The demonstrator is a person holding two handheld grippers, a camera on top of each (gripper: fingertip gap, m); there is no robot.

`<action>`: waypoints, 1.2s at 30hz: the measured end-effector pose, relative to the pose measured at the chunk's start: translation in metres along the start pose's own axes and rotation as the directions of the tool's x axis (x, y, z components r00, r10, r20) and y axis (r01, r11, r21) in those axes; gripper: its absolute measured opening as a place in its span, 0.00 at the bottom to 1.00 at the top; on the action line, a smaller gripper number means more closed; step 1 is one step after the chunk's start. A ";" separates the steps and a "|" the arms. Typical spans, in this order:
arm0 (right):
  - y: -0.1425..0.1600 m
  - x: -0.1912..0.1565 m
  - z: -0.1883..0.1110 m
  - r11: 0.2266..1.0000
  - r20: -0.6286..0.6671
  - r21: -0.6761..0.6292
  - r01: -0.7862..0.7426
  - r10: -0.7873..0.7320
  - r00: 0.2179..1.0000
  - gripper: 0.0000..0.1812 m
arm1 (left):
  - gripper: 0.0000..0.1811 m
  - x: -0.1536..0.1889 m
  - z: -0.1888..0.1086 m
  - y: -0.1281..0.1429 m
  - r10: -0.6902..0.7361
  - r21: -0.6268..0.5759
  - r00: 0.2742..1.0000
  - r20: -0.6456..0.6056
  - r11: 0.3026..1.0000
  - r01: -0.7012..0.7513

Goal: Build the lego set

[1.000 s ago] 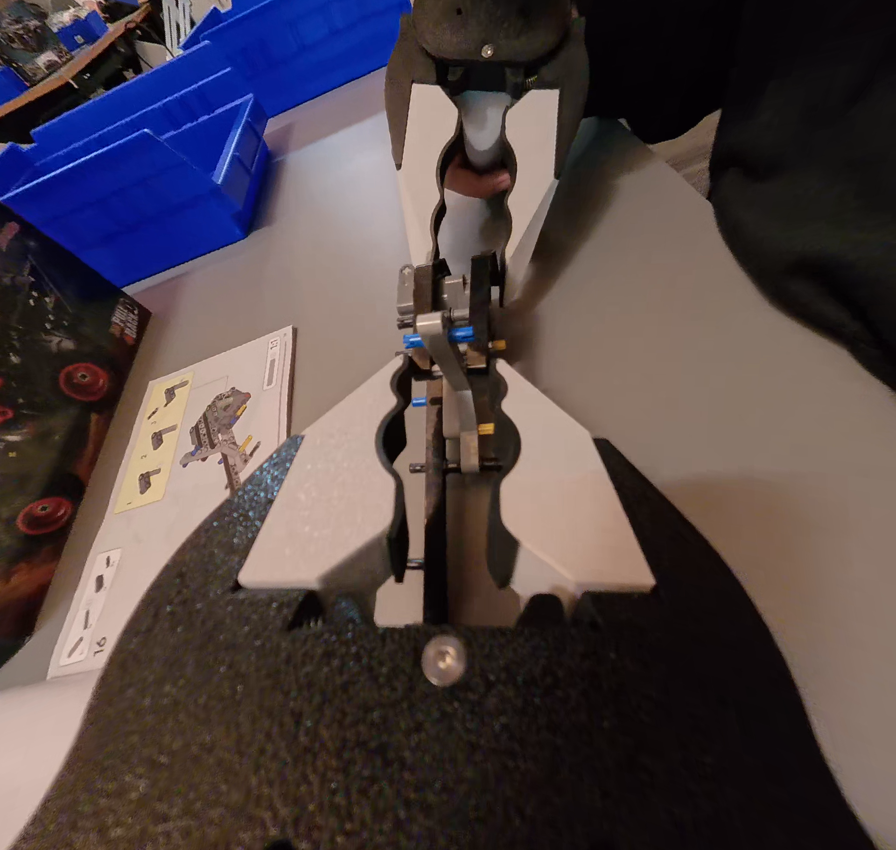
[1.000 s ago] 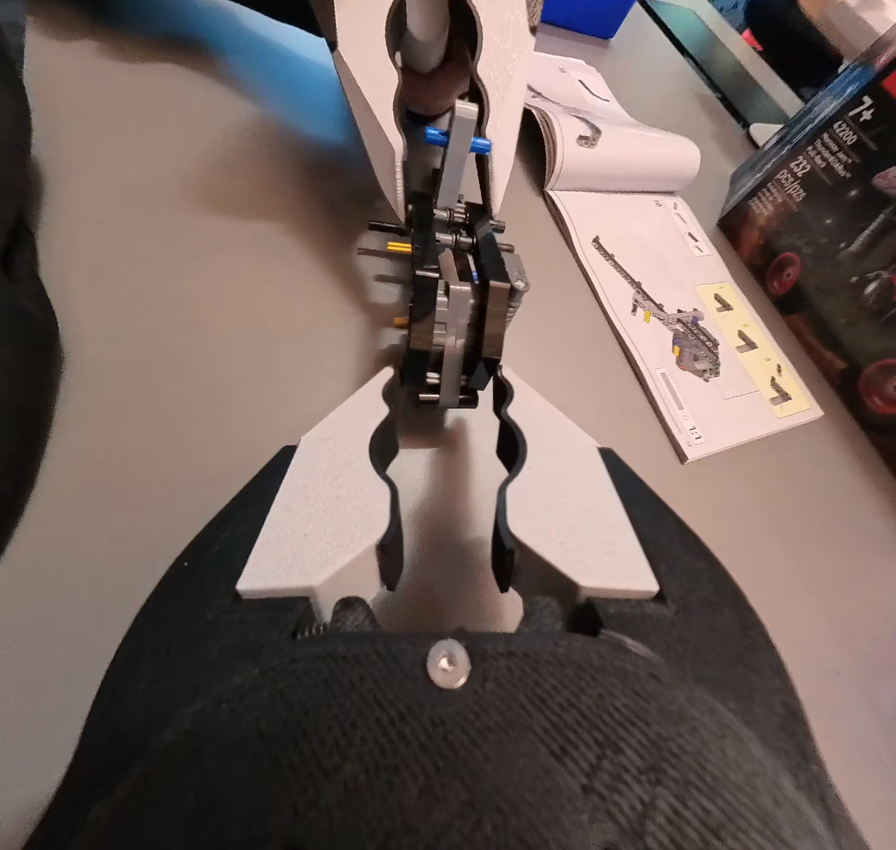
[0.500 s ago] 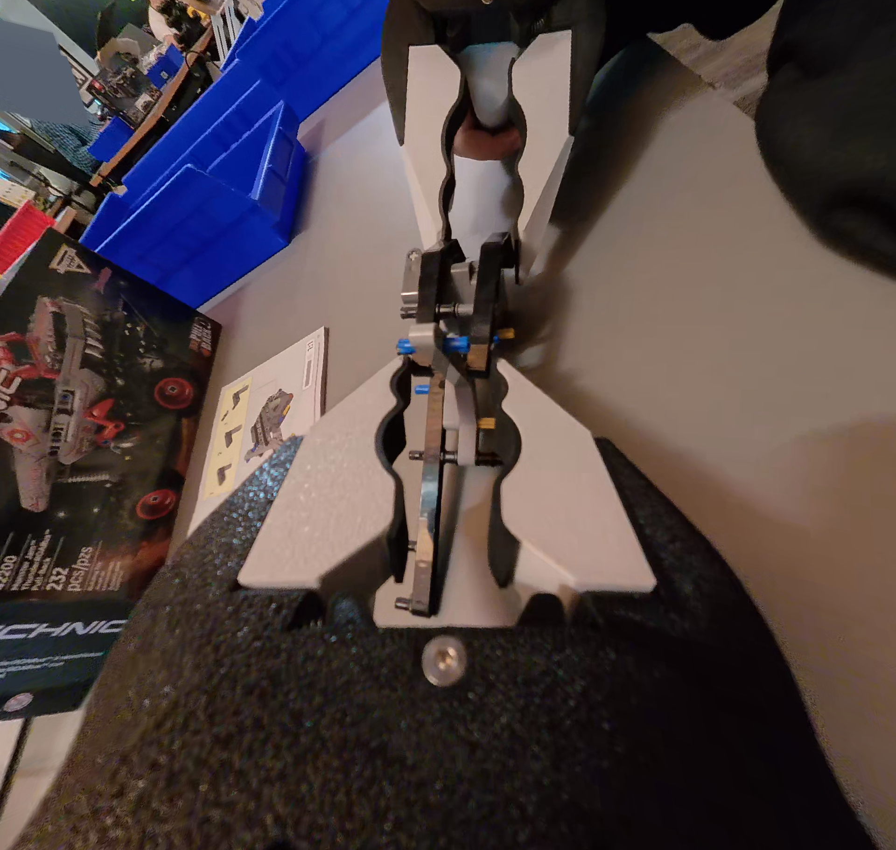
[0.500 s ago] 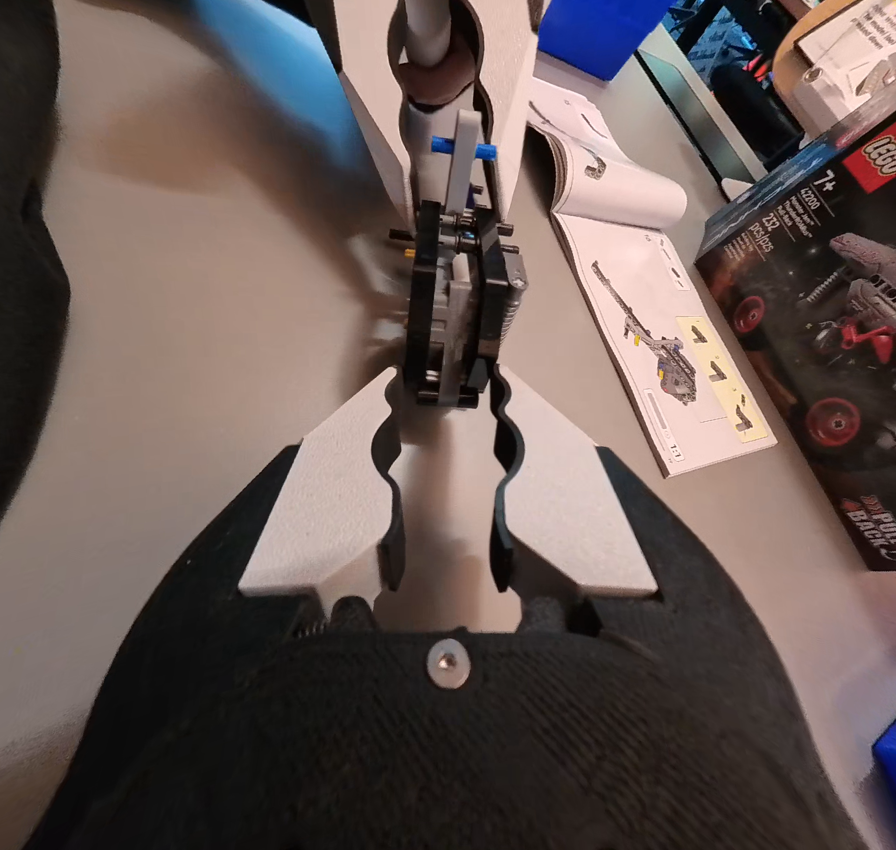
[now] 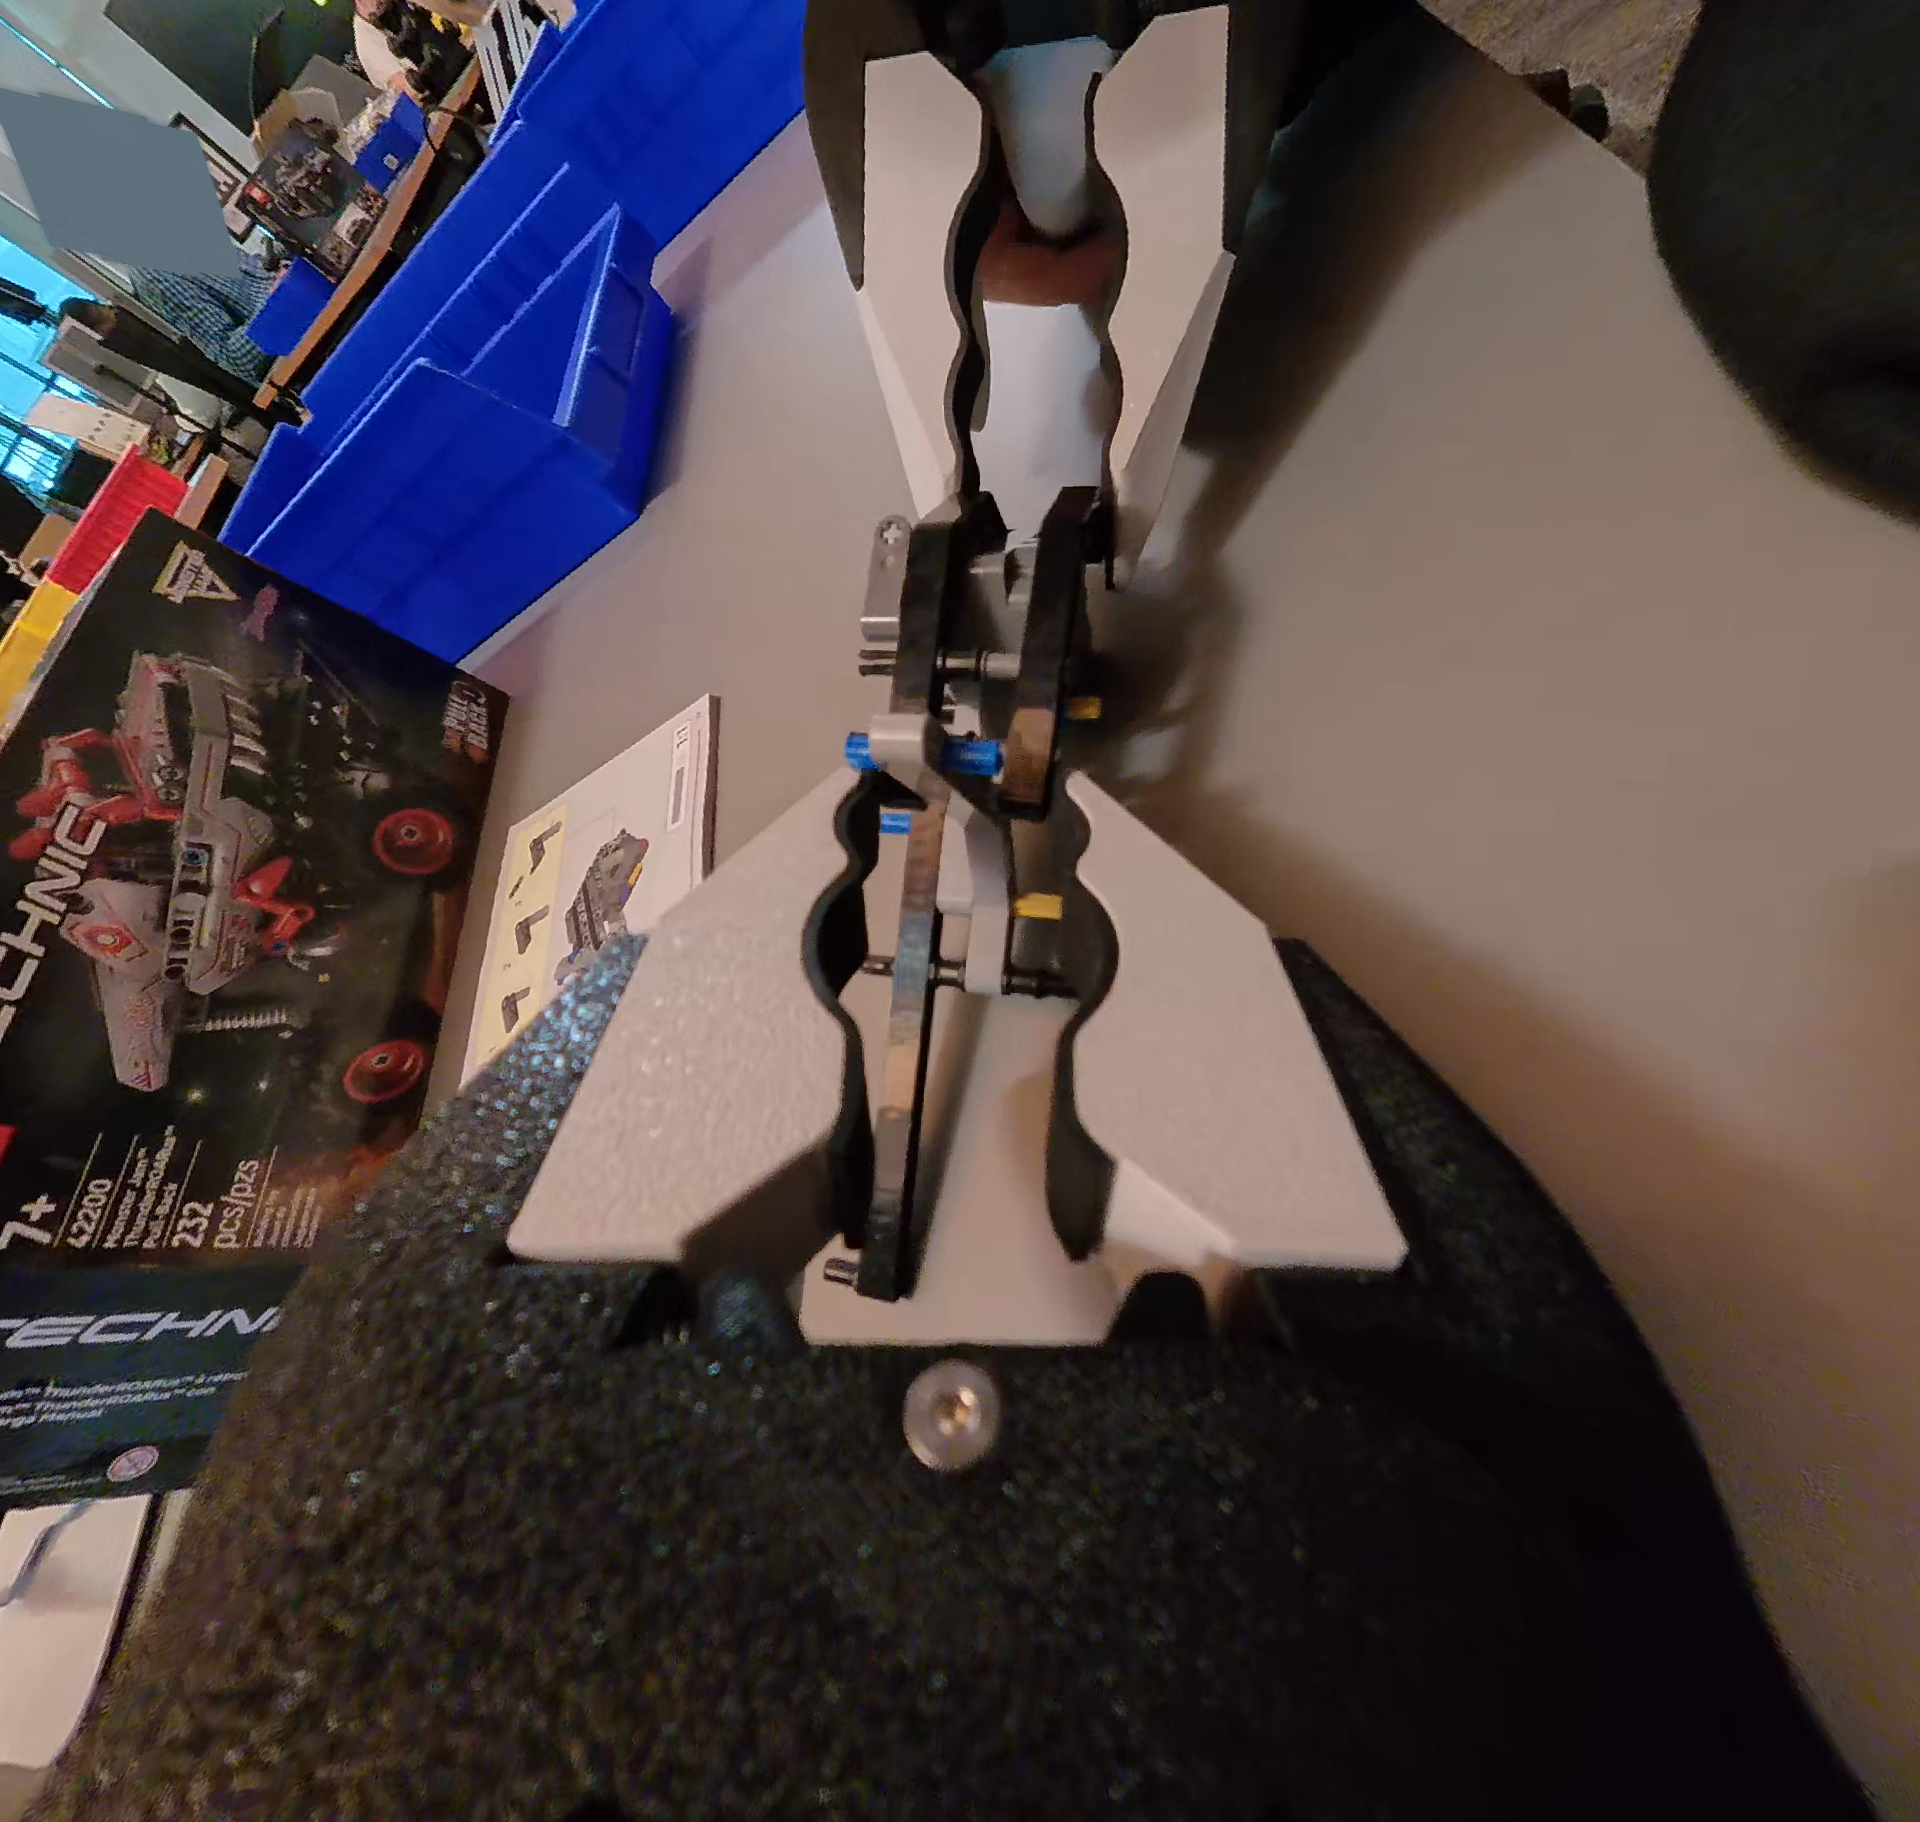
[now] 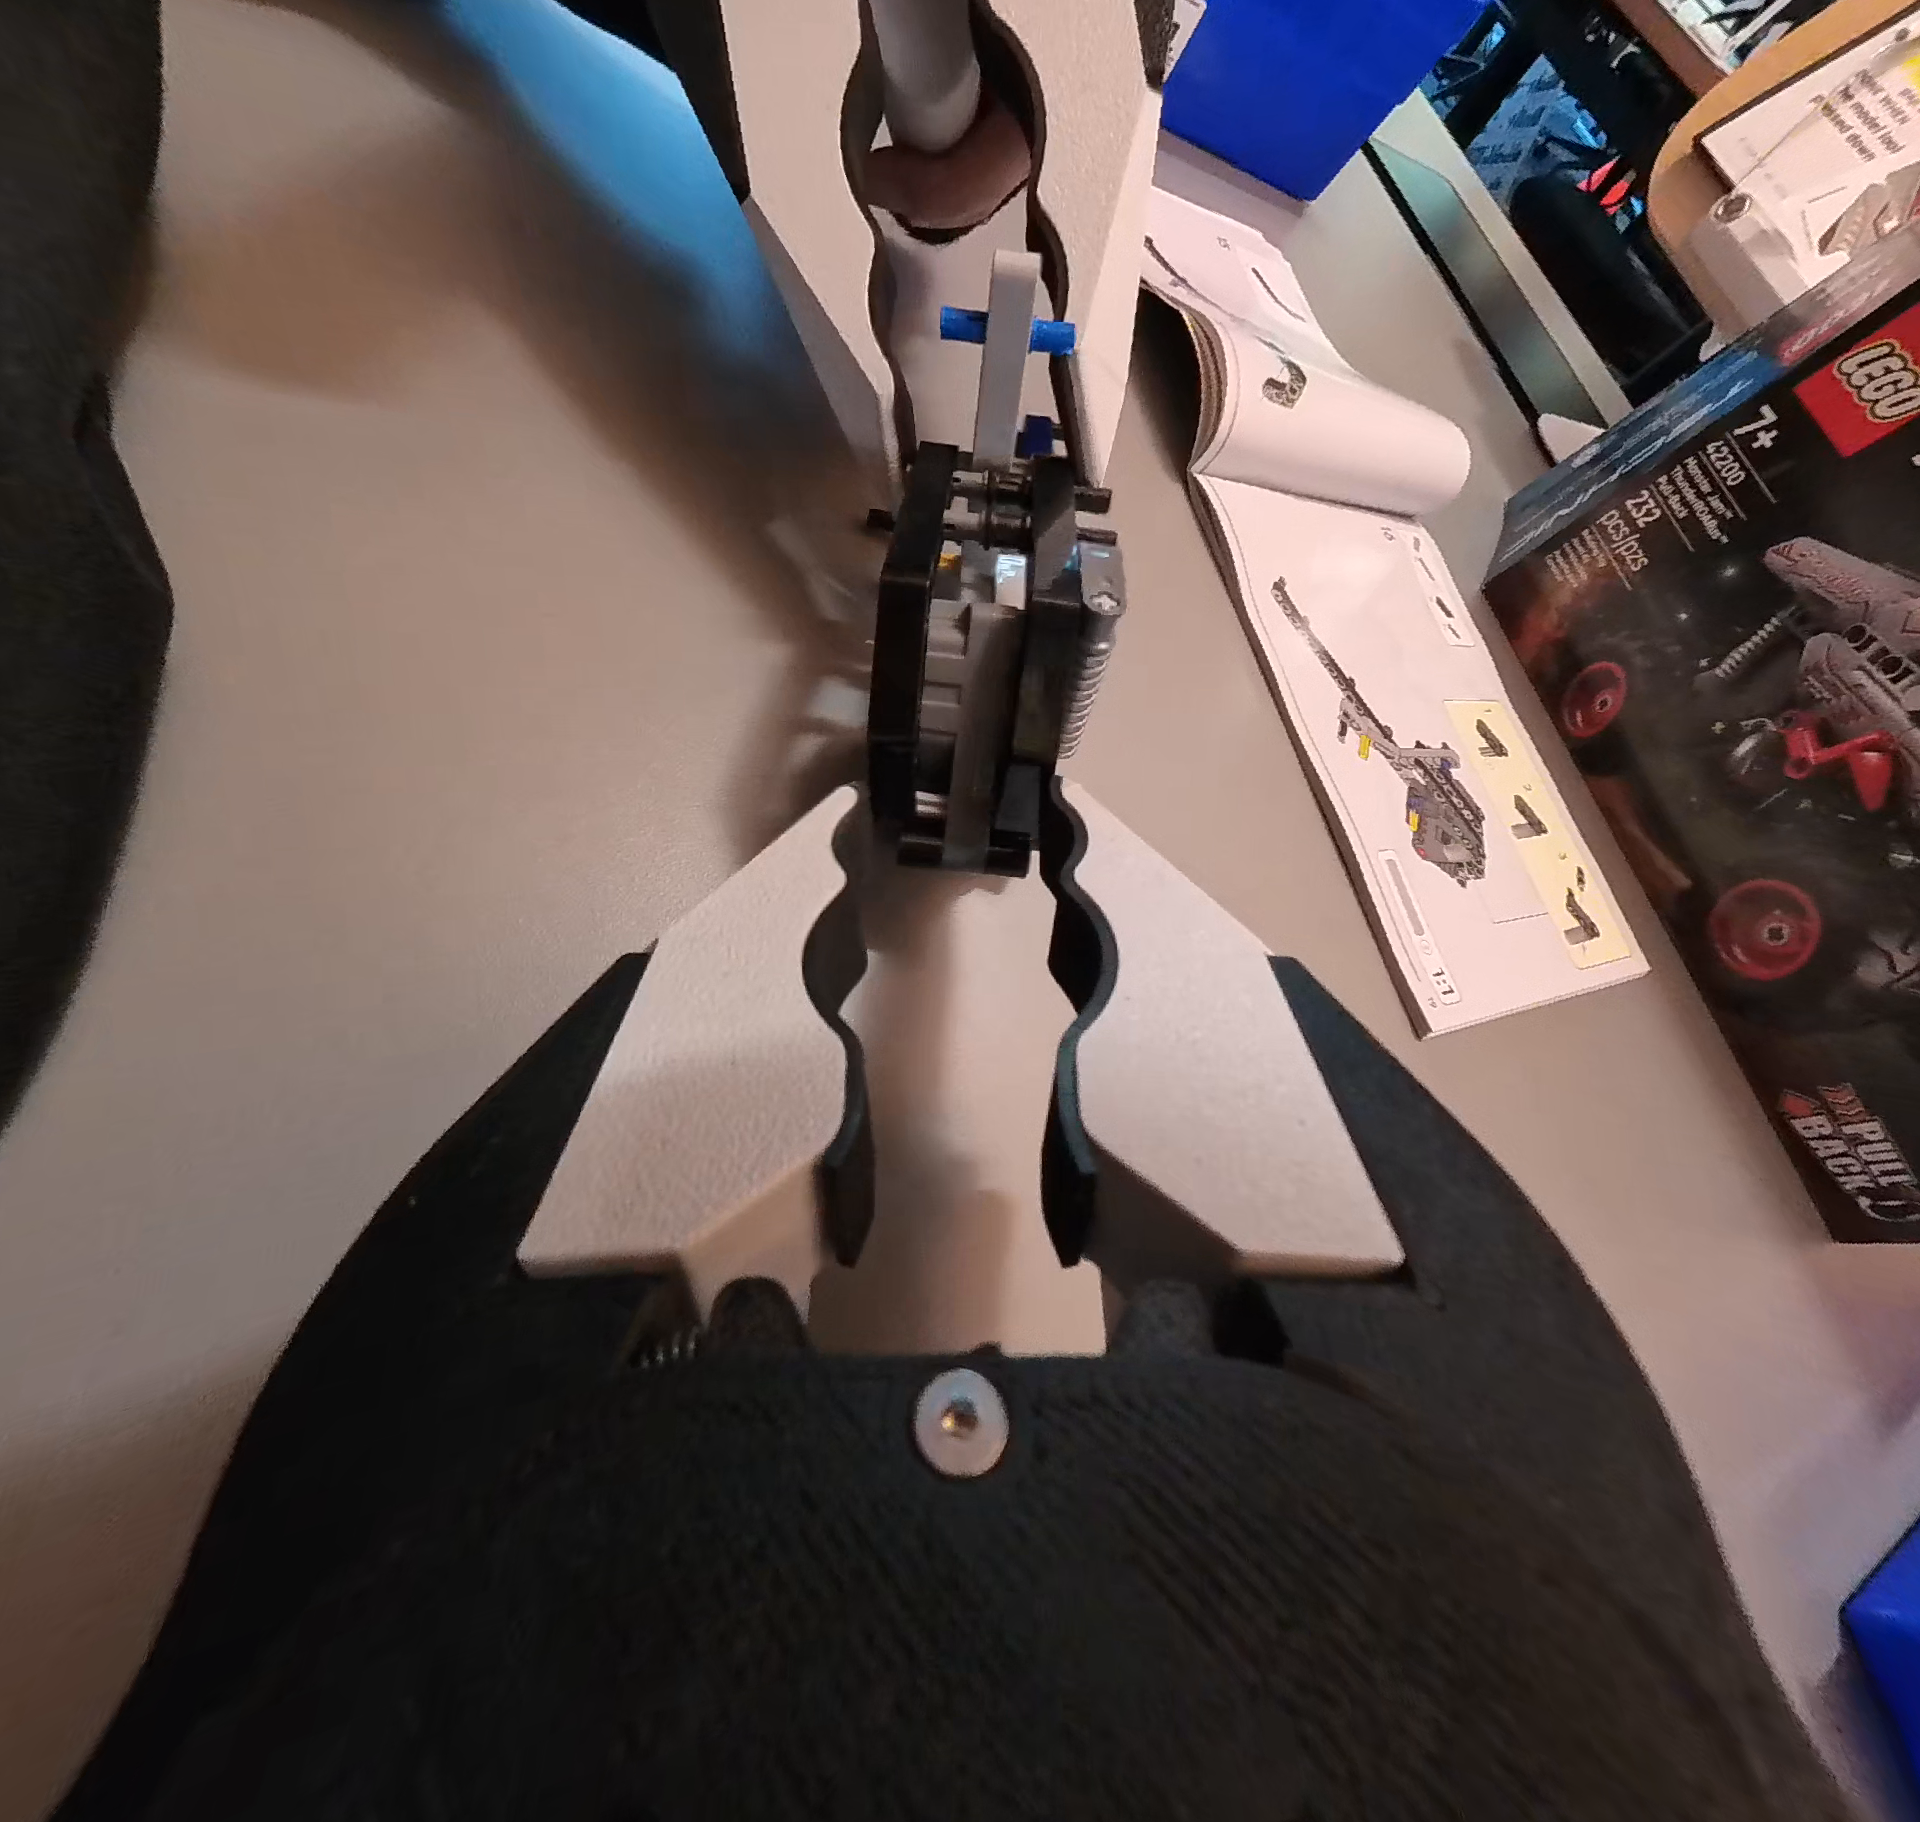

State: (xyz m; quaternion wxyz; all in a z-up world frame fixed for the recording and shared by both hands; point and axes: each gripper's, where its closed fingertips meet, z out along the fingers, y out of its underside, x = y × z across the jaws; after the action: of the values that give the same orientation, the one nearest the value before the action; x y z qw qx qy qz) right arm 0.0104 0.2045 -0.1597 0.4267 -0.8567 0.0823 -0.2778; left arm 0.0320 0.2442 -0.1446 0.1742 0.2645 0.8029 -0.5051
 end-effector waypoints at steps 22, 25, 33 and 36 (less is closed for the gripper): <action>-0.005 0.014 -0.008 0.993 -0.034 0.054 -0.101 0.103 0.994 0.26 | 0.16 -0.001 0.005 -0.002 -0.006 -0.019 1.000 0.000 1.000 0.006; -0.008 0.005 -0.009 0.992 0.030 0.065 -0.111 0.110 0.994 0.19 | 0.16 -0.001 0.005 -0.002 -0.010 -0.020 1.000 -0.002 1.000 0.010; -0.010 0.004 -0.008 0.992 0.027 0.070 -0.107 0.105 0.994 0.16 | 0.16 -0.002 0.005 0.000 -0.020 -0.025 1.000 -0.005 0.999 0.019; -0.010 0.005 -0.007 0.990 0.020 0.062 -0.128 0.127 0.992 0.16 | 0.16 -0.003 0.004 0.001 -0.017 -0.034 1.000 -0.007 0.999 0.017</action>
State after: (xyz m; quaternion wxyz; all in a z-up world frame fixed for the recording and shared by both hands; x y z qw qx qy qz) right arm 0.0094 0.2040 -0.1467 0.4710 -0.8381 0.1247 -0.2455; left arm 0.0351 0.2402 -0.1456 0.1716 0.2563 0.8143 -0.4918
